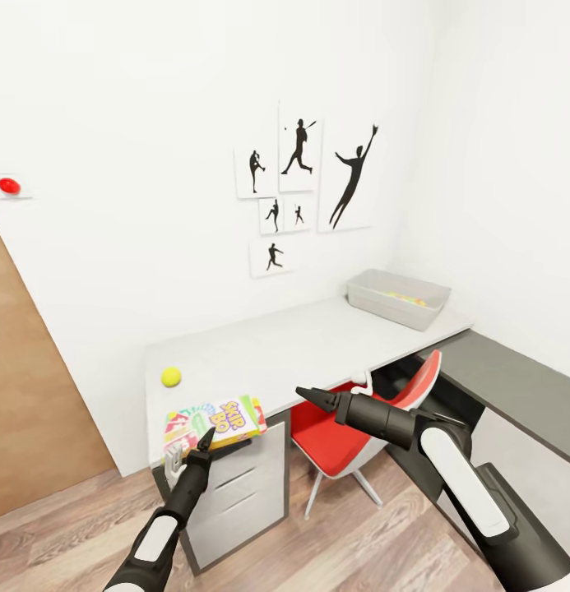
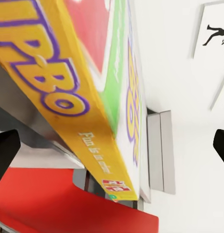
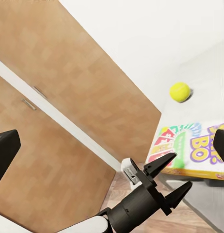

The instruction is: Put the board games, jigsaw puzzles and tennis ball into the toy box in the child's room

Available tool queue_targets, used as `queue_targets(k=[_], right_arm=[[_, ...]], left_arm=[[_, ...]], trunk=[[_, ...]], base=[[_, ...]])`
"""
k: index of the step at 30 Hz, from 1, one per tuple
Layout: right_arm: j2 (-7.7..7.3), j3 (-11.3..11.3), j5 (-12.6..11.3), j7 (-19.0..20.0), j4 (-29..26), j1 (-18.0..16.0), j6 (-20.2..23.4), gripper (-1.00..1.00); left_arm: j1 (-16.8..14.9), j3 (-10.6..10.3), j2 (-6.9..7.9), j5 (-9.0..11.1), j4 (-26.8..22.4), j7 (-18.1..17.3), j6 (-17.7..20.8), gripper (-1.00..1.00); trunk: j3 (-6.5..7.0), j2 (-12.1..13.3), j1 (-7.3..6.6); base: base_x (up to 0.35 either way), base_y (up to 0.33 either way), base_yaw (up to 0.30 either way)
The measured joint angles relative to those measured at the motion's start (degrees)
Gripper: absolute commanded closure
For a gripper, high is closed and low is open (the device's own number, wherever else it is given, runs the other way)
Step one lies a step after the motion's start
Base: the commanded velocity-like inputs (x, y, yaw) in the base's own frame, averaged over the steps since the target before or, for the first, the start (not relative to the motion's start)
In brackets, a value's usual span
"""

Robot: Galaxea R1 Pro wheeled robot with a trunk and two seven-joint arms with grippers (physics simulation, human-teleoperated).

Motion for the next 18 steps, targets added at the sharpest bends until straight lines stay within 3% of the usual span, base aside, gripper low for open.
queue_targets(k=[13, 18], right_arm=[[0.0, 0.07, 0.02, 0.01, 0.0, -0.02, -0.01, -1.0], [0.0, 0.07, 0.01, 0.01, 0.0, 0.0, -0.01, -1.0]], left_arm=[[0.0, 0.01, 0.0, 0.03, -0.01, 0.0, 0.0, -1.0], [0.0, 0.01, 0.0, 0.05, -0.01, 0.0, 0.0, -1.0]], trunk=[[0.0, 0.0, 0.01], [0.0, 0.0, 0.0]], base=[[0.019, -0.011, 0.0], [0.123, 0.0, 0.0]])
